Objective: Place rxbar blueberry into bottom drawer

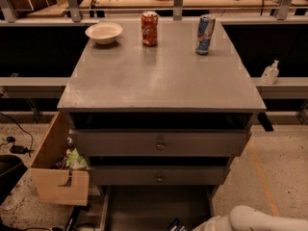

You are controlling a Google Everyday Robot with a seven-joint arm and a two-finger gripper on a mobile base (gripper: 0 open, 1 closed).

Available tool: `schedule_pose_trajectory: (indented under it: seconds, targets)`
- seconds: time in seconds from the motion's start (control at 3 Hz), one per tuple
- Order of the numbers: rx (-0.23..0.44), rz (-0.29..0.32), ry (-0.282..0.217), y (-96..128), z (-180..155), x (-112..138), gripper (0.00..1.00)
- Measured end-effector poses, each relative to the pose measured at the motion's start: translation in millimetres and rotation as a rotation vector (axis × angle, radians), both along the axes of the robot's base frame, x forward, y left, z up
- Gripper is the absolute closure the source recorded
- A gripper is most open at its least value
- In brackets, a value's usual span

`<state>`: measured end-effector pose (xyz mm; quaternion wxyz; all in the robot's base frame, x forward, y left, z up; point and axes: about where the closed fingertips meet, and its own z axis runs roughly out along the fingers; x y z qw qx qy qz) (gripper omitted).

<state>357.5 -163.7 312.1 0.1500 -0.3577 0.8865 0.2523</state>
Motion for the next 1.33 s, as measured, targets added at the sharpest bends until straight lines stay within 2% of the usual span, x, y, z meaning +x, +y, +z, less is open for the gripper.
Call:
schedule_pose_trajectory:
  seconds: [0.67, 1.0, 1.33]
  targets:
    - [-0.031, 0.001, -0.075, 21, -48, 76, 1.0]
    - [-0.022, -0.016, -0.116, 30, -63, 107, 1.0]
    - [0.015, -0.023, -0.139, 47, -78, 127, 1.0]
